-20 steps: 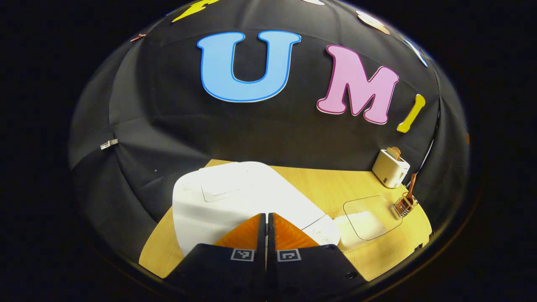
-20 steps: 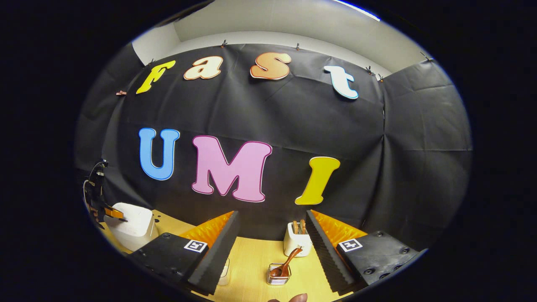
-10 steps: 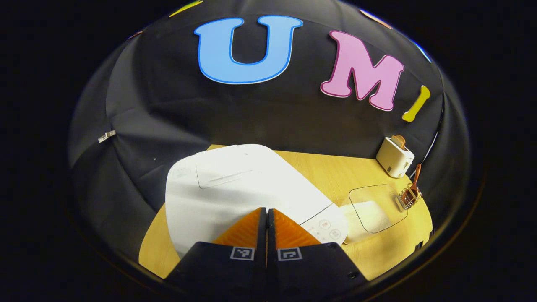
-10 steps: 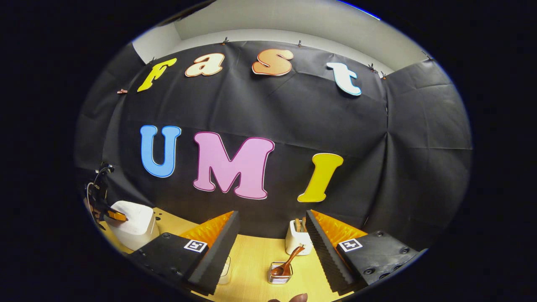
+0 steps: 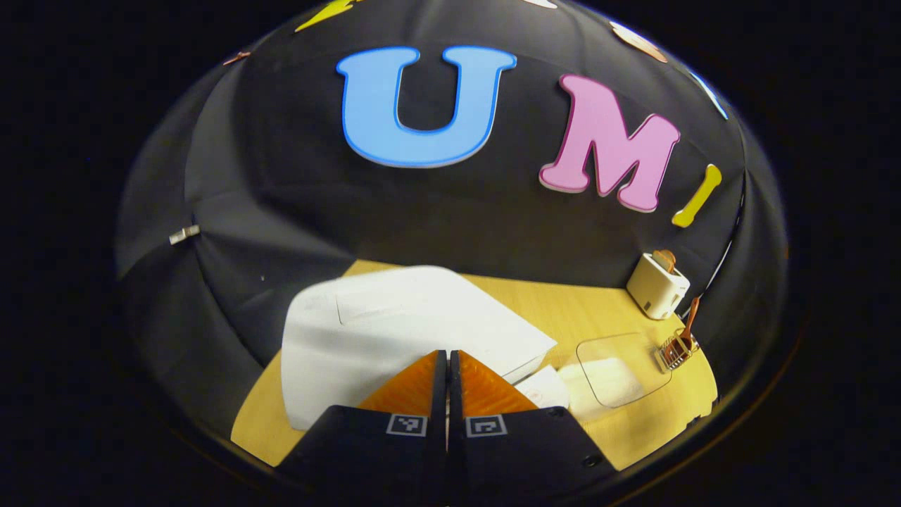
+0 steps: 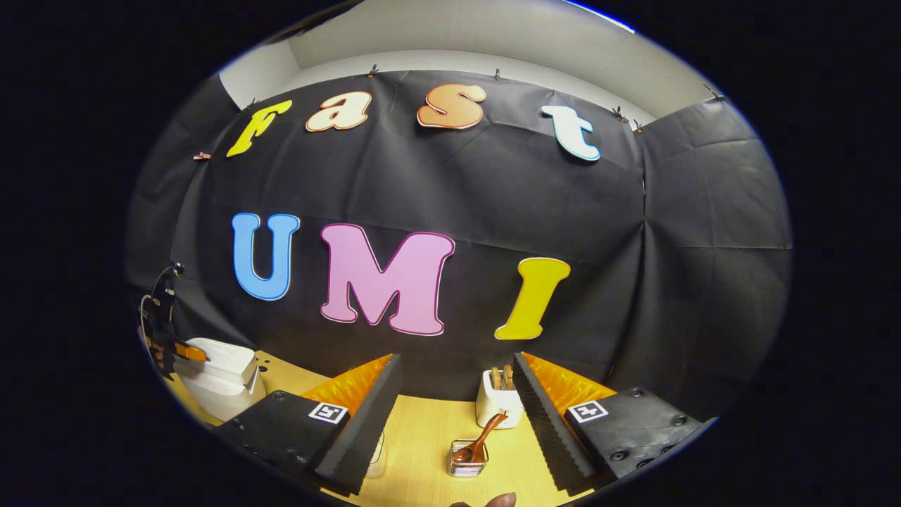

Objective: Close the left gripper, press the button to open the rice cooker; take a wooden spoon from the chopstick holder with the right hand, scoop a spoonful of rice and pour it into the rice cooker, then put the wooden spoon back into the chopstick holder.

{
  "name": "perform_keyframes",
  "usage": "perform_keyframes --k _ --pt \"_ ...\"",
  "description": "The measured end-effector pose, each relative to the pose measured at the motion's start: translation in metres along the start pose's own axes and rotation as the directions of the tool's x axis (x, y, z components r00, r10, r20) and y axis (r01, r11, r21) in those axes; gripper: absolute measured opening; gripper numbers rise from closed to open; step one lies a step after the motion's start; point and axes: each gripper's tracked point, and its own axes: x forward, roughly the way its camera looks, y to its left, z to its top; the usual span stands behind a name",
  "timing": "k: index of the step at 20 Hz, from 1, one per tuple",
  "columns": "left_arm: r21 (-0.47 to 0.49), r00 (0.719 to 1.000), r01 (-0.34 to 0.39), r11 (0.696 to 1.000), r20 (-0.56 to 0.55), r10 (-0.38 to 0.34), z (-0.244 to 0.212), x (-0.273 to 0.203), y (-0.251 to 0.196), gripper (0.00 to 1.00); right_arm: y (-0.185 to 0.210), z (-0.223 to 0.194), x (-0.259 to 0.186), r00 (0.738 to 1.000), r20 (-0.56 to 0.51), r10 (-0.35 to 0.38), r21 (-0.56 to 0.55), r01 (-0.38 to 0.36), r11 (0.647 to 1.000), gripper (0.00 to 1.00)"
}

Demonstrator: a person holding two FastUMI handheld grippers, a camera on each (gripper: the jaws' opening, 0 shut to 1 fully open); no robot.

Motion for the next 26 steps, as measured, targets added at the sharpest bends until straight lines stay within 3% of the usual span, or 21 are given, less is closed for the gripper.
perform_keyframes --k 4,13,14,15,17,18,19,20,23,26 --pt "0.056 0.975 -0.049 0.997 0.219 0.035 0.073 -0.007 0.015 0.06 0.000 0.002 -0.001 1.000 0.007 0.004 0.004 -0.004 1.000 0.97" --pt "0.052 0.929 -0.097 0.994 0.364 0.072 0.125 -0.027 0.022 0.06 -0.005 0.005 -0.001 1.000 0.010 -0.009 0.000 0.009 1.000 0.97" --pt "0.049 0.925 -0.088 0.995 0.374 0.063 0.125 -0.030 0.019 0.02 -0.007 0.004 0.000 1.000 0.007 -0.011 0.005 0.011 1.000 0.97" --pt "0.049 0.923 -0.081 0.995 0.381 0.056 0.127 -0.035 0.015 0.12 -0.009 0.002 0.001 1.000 0.003 -0.016 0.009 0.016 1.000 0.97" --pt "0.051 0.923 -0.072 0.996 0.382 0.048 0.126 -0.040 0.008 0.43 -0.010 -0.004 0.004 1.000 -0.007 -0.009 0.020 0.009 1.000 0.97" --pt "0.051 0.924 -0.065 0.997 0.381 0.040 0.125 -0.043 0.003 0.50 -0.010 -0.010 0.006 1.000 -0.021 -0.005 0.025 0.005 1.000 0.97" --pt "0.049 0.924 -0.055 0.997 0.381 0.032 0.124 -0.045 -0.002 0.65 -0.013 -0.018 0.008 0.999 -0.033 -0.002 0.029 0.003 1.000 0.98" --pt "0.048 0.925 -0.040 0.998 0.380 0.019 0.124 -0.046 -0.008 0.69 -0.015 -0.025 0.012 0.999 -0.048 0.002 0.037 -0.001 0.999 0.98" --pt "0.036 0.924 -0.024 0.999 0.383 0.009 0.121 -0.051 -0.023 0.96 -0.017 -0.054 0.024 0.993 -0.109 0.041 0.089 -0.031 0.996 0.98" --pt "0.008 0.922 -0.018 1.000 0.387 0.013 0.117 -0.055 -0.034 0.96 -0.030 -0.092 0.046 0.984 -0.169 0.062 0.133 -0.040 0.990 0.97"
